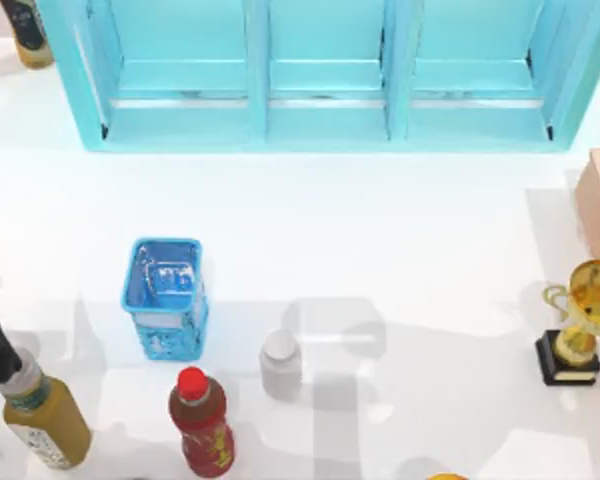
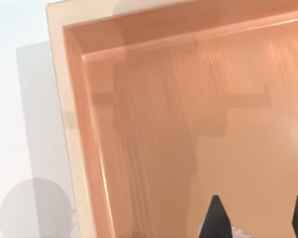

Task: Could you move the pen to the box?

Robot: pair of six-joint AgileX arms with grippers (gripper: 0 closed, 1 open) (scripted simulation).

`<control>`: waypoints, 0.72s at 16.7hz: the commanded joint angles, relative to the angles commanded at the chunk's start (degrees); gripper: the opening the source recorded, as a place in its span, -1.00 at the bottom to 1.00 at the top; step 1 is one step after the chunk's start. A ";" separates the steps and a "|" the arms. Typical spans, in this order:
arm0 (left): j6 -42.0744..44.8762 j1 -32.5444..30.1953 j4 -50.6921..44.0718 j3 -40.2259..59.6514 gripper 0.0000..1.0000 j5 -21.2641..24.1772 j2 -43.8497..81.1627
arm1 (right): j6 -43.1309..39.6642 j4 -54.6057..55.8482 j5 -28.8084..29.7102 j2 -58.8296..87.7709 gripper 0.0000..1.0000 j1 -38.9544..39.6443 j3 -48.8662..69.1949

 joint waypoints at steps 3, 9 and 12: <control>0.00 0.00 0.00 0.00 1.00 0.00 0.00 | 0.00 0.00 0.00 0.00 -0.10 0.00 0.00; 0.00 0.00 0.00 0.00 1.00 0.00 0.00 | 0.00 0.00 0.00 0.00 0.81 0.00 0.00; 0.00 0.00 0.00 0.00 1.00 0.00 0.00 | 0.00 0.00 0.00 0.00 1.00 0.00 0.00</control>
